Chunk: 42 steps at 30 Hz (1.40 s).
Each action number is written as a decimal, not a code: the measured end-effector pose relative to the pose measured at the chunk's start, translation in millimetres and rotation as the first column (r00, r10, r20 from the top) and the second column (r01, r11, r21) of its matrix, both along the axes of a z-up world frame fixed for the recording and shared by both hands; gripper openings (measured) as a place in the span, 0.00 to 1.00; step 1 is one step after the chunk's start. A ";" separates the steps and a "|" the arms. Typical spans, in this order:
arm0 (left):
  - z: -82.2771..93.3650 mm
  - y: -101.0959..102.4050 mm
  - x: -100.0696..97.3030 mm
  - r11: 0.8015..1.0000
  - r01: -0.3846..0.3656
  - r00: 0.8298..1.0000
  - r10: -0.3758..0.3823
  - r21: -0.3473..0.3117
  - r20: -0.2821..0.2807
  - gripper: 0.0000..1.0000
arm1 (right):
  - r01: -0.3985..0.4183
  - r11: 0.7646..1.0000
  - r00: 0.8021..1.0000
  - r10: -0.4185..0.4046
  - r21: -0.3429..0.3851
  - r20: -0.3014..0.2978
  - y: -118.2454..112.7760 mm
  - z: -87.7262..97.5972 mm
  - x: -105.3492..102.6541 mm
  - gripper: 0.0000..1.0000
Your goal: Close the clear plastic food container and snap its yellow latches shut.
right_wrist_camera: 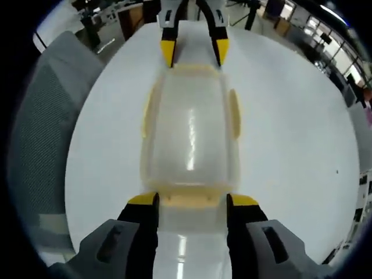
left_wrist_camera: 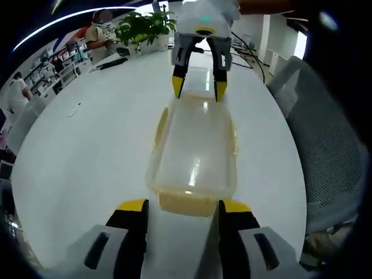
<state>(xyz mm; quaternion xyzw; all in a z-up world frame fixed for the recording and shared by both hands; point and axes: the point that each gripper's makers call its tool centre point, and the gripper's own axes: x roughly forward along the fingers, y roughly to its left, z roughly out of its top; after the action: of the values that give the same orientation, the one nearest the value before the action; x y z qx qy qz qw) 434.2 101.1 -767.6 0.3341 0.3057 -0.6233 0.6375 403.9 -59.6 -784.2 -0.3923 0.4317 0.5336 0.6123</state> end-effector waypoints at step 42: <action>-8.8 -1.7 -16.3 0.998 0.048 0.999 -0.047 0.036 -0.026 0.34 | -0.024 0.998 1.000 0.025 0.057 -0.014 1.0 -2.0 -8.5 0.36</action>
<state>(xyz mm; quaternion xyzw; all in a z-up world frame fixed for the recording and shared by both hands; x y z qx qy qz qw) 417.9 99.4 -776.4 0.3449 0.3170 -0.6368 0.6124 395.4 -58.6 -786.2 -0.3762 0.4158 0.5561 0.6135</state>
